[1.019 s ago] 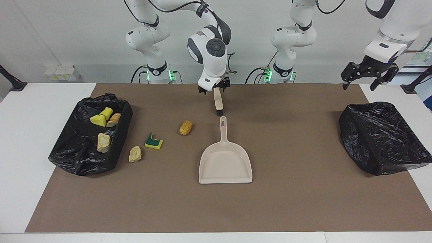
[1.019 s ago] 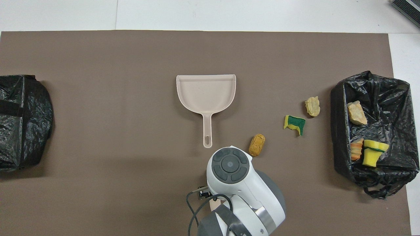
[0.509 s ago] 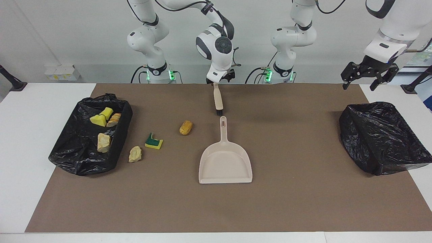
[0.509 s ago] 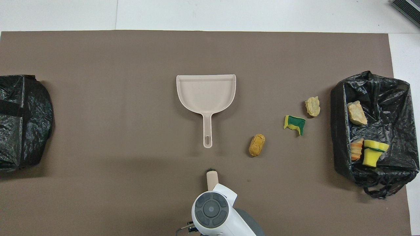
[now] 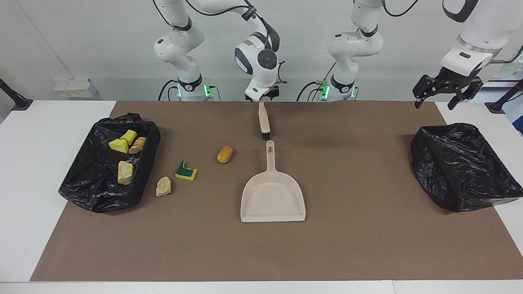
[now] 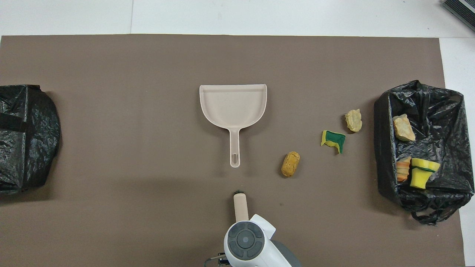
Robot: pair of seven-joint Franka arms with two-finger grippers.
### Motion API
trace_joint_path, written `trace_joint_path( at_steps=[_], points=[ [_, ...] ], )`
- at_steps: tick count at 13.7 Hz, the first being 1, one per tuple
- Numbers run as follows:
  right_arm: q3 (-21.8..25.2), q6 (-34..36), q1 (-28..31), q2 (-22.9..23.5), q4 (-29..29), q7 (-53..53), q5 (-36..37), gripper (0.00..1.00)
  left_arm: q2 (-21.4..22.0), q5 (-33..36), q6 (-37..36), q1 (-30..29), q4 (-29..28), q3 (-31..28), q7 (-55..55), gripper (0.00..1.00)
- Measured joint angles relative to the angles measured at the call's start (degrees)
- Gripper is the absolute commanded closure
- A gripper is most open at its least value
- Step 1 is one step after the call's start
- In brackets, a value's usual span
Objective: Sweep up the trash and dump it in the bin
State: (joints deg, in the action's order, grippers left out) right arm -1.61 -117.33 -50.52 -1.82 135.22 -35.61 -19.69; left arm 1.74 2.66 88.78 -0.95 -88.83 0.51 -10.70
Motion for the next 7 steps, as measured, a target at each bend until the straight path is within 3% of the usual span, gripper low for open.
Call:
trace_joint_path(
  at_steps=[1, 4, 7],
  points=[
    [-0.02, -0.18, -0.3, -0.06, 0.0, -1.37, -0.79, 0.3, 0.0, 0.0, 0.0, 0.0, 0.0, 0.0, 0.0, 0.0],
    [-0.03, -0.17, -0.51, -0.06, 0.08, -2.44, -1.33, 0.36, 0.0, 0.0, 0.0, 0.0, 0.0, 0.0, 0.0, 0.0],
    [-0.03, -0.09, -0.51, -0.06, 0.17, -2.44, -1.36, 0.56, 0.0, 0.0, 0.0, 0.0, 0.0, 0.0, 0.0, 0.0]
  ],
)
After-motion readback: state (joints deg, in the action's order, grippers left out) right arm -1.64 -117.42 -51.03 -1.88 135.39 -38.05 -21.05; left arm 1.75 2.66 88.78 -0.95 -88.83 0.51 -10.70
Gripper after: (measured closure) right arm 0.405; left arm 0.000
